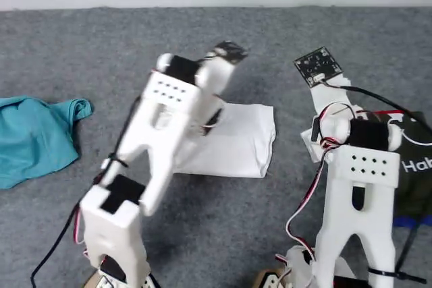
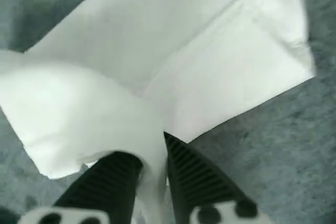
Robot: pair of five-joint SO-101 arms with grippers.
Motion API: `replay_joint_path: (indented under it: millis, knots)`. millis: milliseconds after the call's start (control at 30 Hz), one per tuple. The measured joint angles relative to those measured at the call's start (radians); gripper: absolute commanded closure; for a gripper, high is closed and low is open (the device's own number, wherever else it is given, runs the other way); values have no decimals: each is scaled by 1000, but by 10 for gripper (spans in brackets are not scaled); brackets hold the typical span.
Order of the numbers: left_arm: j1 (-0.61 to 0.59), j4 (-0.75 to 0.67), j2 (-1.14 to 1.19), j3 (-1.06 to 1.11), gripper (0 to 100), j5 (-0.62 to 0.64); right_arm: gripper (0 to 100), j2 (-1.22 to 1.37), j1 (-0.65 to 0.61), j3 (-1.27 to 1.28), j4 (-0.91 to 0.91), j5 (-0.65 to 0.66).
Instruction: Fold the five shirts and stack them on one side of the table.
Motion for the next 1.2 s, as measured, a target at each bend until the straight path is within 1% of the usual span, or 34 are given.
replay_joint_path:
  millis: [167,300,400,533,900,1200]
  knots:
    - [86,0,146,-189,987,0,843,0,-2,0,0,0]
    - [101,2,281,-339,987,0,843,0,0,0,0,0]
    - [107,2,353,-408,987,5,843,0,17,0,0,0]
    - [146,2,368,-427,987,37,843,0,44,0,0,0]
    - [279,3,368,-428,987,43,843,0,54,0,0,0]
    - [316,3,374,-405,983,43,843,0,54,0,0,0]
